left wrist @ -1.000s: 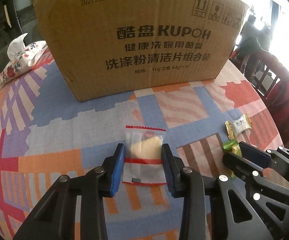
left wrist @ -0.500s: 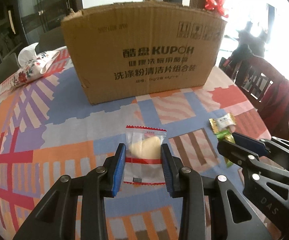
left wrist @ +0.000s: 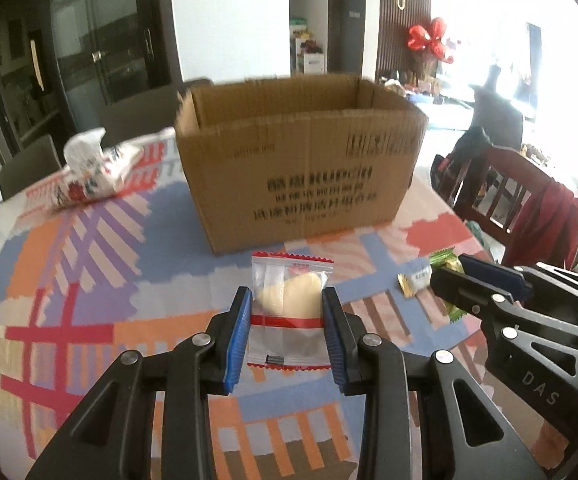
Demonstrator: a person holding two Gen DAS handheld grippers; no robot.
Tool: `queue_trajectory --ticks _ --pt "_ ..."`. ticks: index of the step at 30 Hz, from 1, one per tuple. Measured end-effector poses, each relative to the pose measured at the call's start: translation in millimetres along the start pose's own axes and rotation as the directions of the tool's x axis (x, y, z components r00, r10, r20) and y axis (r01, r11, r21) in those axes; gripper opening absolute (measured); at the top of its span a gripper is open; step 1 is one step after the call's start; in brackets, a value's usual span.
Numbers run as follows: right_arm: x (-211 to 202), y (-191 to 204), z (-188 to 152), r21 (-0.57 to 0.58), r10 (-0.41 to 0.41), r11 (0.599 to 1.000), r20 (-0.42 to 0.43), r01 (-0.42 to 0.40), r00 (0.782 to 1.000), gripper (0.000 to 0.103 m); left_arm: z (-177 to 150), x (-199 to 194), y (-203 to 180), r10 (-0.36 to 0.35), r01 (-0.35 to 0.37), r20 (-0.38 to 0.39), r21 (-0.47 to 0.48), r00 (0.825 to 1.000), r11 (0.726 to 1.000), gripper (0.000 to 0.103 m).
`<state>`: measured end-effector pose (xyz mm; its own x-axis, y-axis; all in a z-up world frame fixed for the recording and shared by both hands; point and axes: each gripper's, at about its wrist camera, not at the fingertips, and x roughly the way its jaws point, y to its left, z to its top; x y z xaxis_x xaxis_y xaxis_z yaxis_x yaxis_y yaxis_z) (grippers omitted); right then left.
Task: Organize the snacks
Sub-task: 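Carry both packets over the box and open both grippers to drop them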
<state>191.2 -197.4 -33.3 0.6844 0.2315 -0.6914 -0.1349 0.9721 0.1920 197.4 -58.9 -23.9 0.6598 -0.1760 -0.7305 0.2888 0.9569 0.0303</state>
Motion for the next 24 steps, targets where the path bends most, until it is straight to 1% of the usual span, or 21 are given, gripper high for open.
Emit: queue_trajectory --ticks 8,11,15,24 --pt "-27.7 8.5 34.4 -0.043 0.026 0.999 0.102 -0.022 0.994 0.023 28.5 -30.3 5.7 -0.002 0.001 0.091 0.008 0.996 1.0 0.035" --pt "-30.2 9.5 48.6 -0.052 0.039 0.998 0.121 -0.033 0.992 0.023 40.5 -36.0 7.8 0.007 -0.008 0.116 0.01 0.993 1.0 0.035" --pt "-31.8 9.5 63.1 -0.068 0.033 0.997 0.142 -0.024 0.989 0.023 56.8 -41.5 12.0 0.022 -0.025 0.15 0.017 0.988 1.0 0.035" --pt "-32.5 12.0 106.6 -0.103 0.039 0.994 0.184 -0.02 0.982 0.023 91.9 -39.1 17.1 0.04 -0.049 0.193 0.039 0.98 0.998 0.035"
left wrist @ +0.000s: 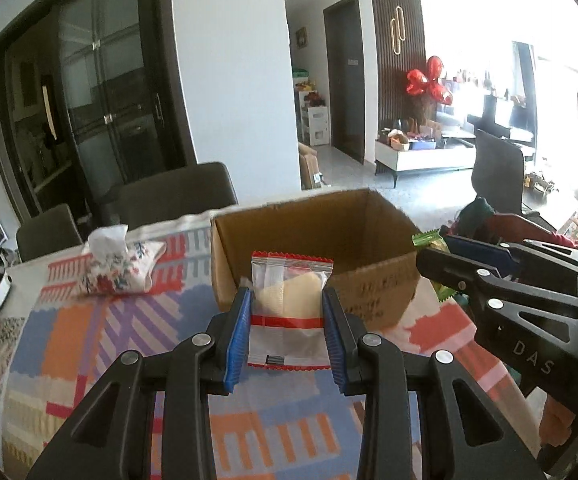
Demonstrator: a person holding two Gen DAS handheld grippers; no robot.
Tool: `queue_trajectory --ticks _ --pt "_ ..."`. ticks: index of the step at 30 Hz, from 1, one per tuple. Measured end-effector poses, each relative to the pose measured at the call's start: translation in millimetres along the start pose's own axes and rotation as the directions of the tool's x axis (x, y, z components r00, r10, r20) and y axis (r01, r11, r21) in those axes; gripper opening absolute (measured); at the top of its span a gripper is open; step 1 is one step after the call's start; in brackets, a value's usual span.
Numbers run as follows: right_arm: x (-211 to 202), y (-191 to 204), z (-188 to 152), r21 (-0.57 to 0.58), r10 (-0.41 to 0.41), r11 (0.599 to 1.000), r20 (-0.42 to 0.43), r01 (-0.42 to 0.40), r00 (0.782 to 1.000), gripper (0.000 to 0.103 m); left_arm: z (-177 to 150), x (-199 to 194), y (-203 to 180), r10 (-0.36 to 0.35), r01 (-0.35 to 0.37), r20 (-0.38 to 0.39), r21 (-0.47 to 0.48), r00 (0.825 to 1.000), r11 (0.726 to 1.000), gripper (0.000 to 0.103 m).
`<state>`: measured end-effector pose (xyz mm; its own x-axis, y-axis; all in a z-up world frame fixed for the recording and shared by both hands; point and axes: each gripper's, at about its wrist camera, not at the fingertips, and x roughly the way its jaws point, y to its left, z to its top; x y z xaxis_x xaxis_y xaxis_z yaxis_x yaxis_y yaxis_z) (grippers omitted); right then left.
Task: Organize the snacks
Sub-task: 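Carry both packets over the box and open both grippers to drop them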
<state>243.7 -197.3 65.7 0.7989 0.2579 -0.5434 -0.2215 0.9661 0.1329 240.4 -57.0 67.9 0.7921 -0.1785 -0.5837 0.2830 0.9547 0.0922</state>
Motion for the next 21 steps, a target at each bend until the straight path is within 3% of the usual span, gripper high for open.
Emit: queue_trajectory --ticks 13,21 --pt "26.3 -7.7 50.4 -0.037 0.008 0.999 0.001 -0.008 1.0 0.023 47.7 28.1 -0.1 0.032 -0.032 0.018 0.021 0.999 0.999 0.034" --pt "50.0 -15.9 65.5 -0.051 0.004 0.999 -0.037 -0.006 0.999 0.023 64.4 61.7 8.2 0.017 -0.018 -0.037 -0.022 0.999 1.0 0.034"
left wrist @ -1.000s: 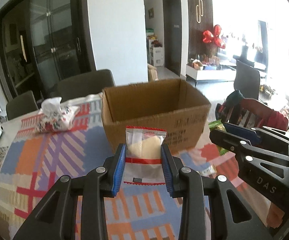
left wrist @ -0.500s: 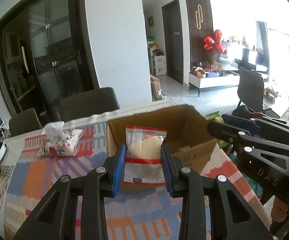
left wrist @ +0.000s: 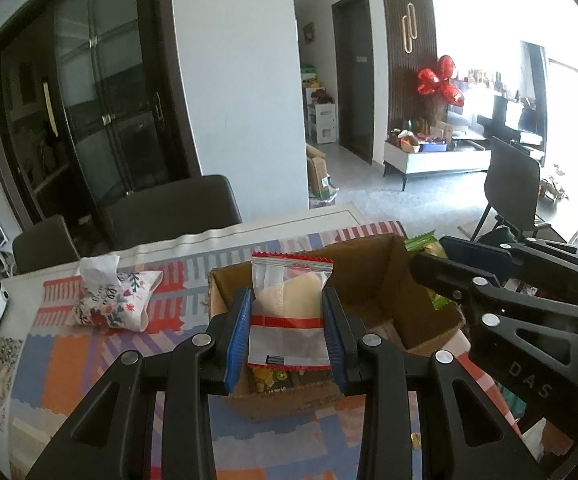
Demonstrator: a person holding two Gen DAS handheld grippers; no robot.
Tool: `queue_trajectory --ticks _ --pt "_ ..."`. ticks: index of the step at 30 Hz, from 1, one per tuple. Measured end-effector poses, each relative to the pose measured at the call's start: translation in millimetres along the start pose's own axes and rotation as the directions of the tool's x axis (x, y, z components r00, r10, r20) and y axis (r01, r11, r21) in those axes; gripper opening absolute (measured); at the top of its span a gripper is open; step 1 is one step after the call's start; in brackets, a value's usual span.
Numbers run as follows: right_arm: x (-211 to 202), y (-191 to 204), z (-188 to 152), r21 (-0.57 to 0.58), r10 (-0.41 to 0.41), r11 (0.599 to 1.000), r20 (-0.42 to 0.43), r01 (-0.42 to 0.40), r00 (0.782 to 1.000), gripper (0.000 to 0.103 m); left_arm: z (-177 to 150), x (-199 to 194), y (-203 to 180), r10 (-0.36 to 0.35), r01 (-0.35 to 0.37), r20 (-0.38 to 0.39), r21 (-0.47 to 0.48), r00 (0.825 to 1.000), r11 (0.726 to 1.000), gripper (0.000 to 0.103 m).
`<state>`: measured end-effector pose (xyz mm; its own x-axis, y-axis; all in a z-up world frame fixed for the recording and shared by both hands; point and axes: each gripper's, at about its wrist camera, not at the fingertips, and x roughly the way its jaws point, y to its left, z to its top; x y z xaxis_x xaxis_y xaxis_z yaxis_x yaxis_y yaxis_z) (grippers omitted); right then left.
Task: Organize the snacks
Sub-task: 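Carry both packets over the box and open both grippers to drop them, then lower the right gripper onto the gold-white wrapped candy and close it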
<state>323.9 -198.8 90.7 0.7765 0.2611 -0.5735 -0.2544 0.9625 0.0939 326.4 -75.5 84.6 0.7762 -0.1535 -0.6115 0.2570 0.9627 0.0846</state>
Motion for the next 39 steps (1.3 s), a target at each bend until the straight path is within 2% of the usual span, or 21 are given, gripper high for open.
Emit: queue_trajectory --ticks 12,15,18,20,22,27,29,32,34,37,39 --pt "48.2 -12.9 0.5 0.018 0.005 1.0 -0.095 -0.003 0.995 0.023 2.7 44.1 7.5 0.021 -0.023 -0.098 -0.013 0.995 1.0 0.035" --pt "57.5 -17.2 -1.1 0.03 0.011 1.0 -0.114 -0.007 0.993 0.023 2.7 52.5 11.4 0.019 -0.024 -0.125 -0.043 0.992 0.999 0.035" --pt "63.0 -17.8 -1.0 0.039 0.001 0.999 -0.118 0.004 0.993 0.024 3.0 53.3 13.9 0.032 -0.04 -0.134 -0.05 0.99 0.998 0.041" --pt "64.4 -20.6 -2.5 0.051 0.002 0.999 -0.127 0.005 0.992 0.032 1.8 50.3 15.1 0.042 -0.048 -0.128 -0.047 0.991 0.998 0.046" --pt "61.4 -22.3 -5.3 0.059 -0.001 0.998 -0.125 0.008 0.992 0.042 -0.6 42.1 14.0 0.039 -0.045 -0.116 -0.048 0.993 0.998 0.047" --pt "40.6 -19.1 -16.4 0.055 0.0 0.998 -0.096 0.005 0.995 0.043 -13.3 14.2 7.8 0.042 -0.045 -0.064 -0.047 0.997 0.998 0.053" --pt "26.0 -15.9 -23.8 0.047 0.01 0.999 -0.074 -0.007 0.997 0.049 -21.3 0.3 4.0 0.039 -0.041 -0.044 -0.048 0.998 0.998 0.056" --pt "8.0 -12.3 -34.6 0.033 0.012 0.999 -0.047 -0.01 0.999 0.052 -33.5 -16.5 -1.7 0.041 -0.042 -0.02 -0.049 0.999 0.998 0.057" --pt "-4.4 -11.0 -43.9 0.023 0.005 1.0 -0.036 -0.005 0.999 0.052 -41.7 -24.2 -4.2 0.038 -0.039 -0.015 -0.053 0.999 0.998 0.059" --pt "-17.9 -10.3 -57.4 0.021 -0.022 1.0 -0.016 0.023 1.0 0.06 -57.1 -32.7 -10.2 0.044 -0.045 -0.017 -0.052 0.999 0.998 0.06" --pt "-24.5 -8.1 -68.3 0.002 -0.04 0.999 -0.01 0.04 0.999 0.061 -67.1 -36.7 -13.6 0.038 -0.039 -0.019 -0.05 0.999 0.998 0.062"
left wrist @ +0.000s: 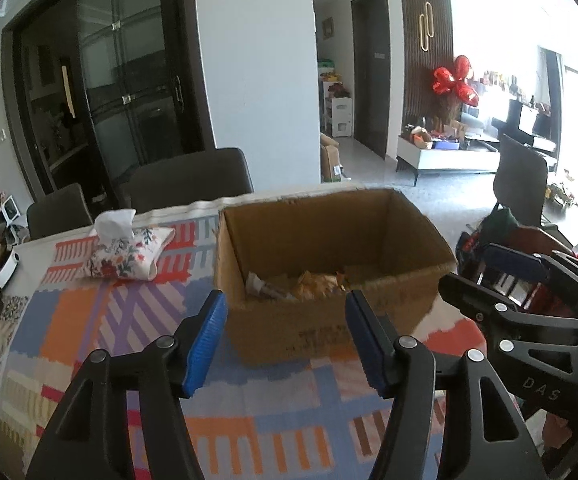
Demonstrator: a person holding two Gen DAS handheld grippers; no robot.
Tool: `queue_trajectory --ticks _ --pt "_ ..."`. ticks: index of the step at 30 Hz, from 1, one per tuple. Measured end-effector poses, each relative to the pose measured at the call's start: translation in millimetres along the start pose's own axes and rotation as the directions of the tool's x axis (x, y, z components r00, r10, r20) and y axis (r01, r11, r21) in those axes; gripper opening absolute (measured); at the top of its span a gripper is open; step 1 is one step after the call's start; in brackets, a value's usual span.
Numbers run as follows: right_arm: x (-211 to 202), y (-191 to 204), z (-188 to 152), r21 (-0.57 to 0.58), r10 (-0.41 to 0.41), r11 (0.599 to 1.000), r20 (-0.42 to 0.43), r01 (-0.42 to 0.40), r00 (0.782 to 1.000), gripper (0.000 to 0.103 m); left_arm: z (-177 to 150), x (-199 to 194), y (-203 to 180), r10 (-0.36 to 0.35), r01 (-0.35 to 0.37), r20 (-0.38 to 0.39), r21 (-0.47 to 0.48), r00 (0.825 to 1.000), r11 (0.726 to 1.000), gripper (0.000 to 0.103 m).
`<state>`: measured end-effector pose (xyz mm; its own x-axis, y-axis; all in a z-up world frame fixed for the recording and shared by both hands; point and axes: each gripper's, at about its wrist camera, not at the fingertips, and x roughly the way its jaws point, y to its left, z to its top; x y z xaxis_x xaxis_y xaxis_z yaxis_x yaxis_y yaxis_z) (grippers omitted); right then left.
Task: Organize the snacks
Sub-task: 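Lower the right gripper onto the gold-white wrapped candy and close it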
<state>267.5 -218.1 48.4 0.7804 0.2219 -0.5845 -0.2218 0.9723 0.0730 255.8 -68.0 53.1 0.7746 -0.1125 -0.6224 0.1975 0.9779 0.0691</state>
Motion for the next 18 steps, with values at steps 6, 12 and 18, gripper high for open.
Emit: queue_trajectory --ticks 6,12,18 --pt "-6.9 -0.9 -32.3 -0.001 -0.019 1.0 -0.014 0.019 1.0 0.068 -30.2 -5.5 -11.9 0.025 -0.025 -0.004 0.012 1.0 1.0 0.07" --pt "-2.7 -7.9 -63.5 0.015 -0.016 1.0 -0.058 0.017 0.998 0.072 -55.1 1.1 -19.4 0.022 -0.023 -0.046 -0.017 0.999 1.0 0.073" --pt "7.5 -13.3 -89.7 0.033 -0.02 0.999 -0.106 0.024 0.994 0.077 -78.3 17.5 -27.8 0.03 -0.032 -0.106 -0.021 0.994 0.999 0.075"
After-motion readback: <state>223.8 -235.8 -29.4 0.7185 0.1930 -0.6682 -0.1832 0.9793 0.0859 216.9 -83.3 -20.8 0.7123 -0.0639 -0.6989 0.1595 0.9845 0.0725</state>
